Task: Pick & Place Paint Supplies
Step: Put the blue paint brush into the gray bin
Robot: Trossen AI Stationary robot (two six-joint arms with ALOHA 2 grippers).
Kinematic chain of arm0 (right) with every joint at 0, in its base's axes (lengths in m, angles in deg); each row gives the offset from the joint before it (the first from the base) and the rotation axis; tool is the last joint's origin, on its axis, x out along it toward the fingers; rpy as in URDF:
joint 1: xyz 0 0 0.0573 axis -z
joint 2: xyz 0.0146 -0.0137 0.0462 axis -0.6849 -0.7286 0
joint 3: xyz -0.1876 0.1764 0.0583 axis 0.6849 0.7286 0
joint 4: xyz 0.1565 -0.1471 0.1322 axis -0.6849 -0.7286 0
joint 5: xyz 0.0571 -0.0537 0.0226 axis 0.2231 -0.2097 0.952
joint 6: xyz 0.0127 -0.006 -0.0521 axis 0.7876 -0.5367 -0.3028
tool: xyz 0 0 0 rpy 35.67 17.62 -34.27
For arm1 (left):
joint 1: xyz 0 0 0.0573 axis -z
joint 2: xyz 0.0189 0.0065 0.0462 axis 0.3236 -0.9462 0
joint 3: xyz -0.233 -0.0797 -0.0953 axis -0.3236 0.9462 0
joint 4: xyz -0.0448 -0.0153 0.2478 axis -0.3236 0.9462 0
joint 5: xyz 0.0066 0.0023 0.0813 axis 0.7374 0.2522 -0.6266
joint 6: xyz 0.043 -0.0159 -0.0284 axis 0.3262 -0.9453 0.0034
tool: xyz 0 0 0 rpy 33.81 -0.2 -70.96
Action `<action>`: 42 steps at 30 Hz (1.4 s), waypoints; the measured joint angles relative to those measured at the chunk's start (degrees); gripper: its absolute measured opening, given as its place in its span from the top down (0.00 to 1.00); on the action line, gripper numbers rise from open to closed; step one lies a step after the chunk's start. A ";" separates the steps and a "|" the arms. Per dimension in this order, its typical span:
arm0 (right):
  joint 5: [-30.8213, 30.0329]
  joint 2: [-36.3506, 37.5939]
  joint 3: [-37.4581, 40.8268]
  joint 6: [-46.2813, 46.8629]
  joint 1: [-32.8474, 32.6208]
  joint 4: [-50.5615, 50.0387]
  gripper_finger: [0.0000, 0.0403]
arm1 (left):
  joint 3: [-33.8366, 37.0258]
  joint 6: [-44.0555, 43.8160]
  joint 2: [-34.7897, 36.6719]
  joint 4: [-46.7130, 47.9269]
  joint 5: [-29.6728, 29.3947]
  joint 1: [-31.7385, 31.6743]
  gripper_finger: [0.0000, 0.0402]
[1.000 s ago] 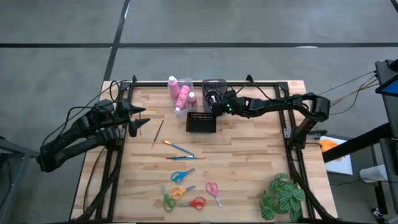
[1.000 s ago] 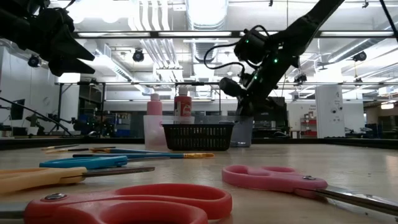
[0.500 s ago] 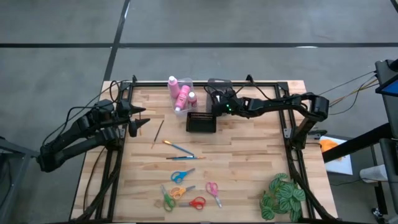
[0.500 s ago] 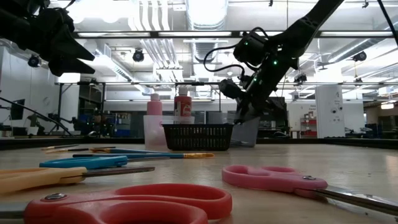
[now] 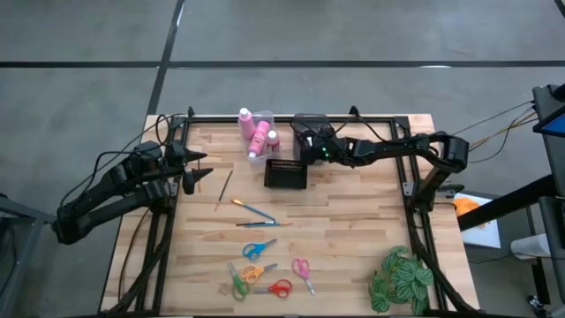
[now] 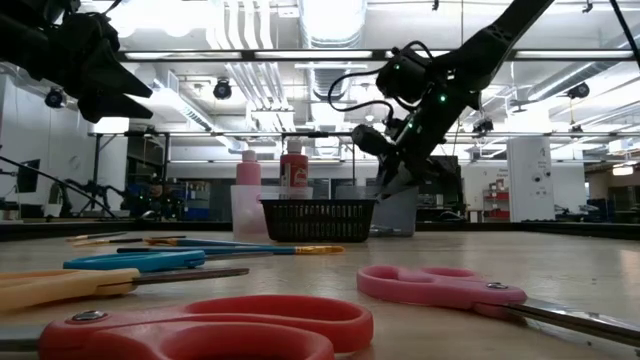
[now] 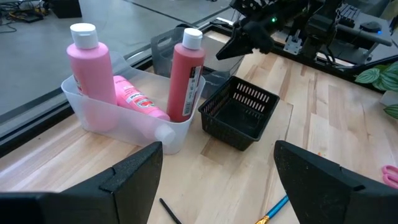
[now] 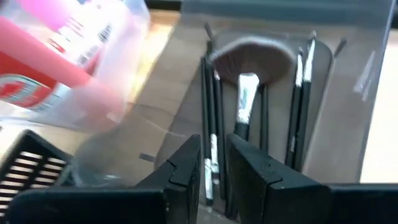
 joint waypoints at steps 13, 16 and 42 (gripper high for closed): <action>-0.03 9.65 0.00 -12.39 -1.50 5.09 0.81 | 0.00 0.00 -0.01 0.01 0.00 0.00 0.23; -0.03 11.87 -0.02 -18.03 -2.67 8.20 0.81 | 0.00 0.00 -0.01 0.02 0.00 0.00 0.23; 2.48 4.09 0.55 -31.07 -32.56 14.51 0.81 | 0.02 0.00 -0.02 0.04 0.00 0.00 0.23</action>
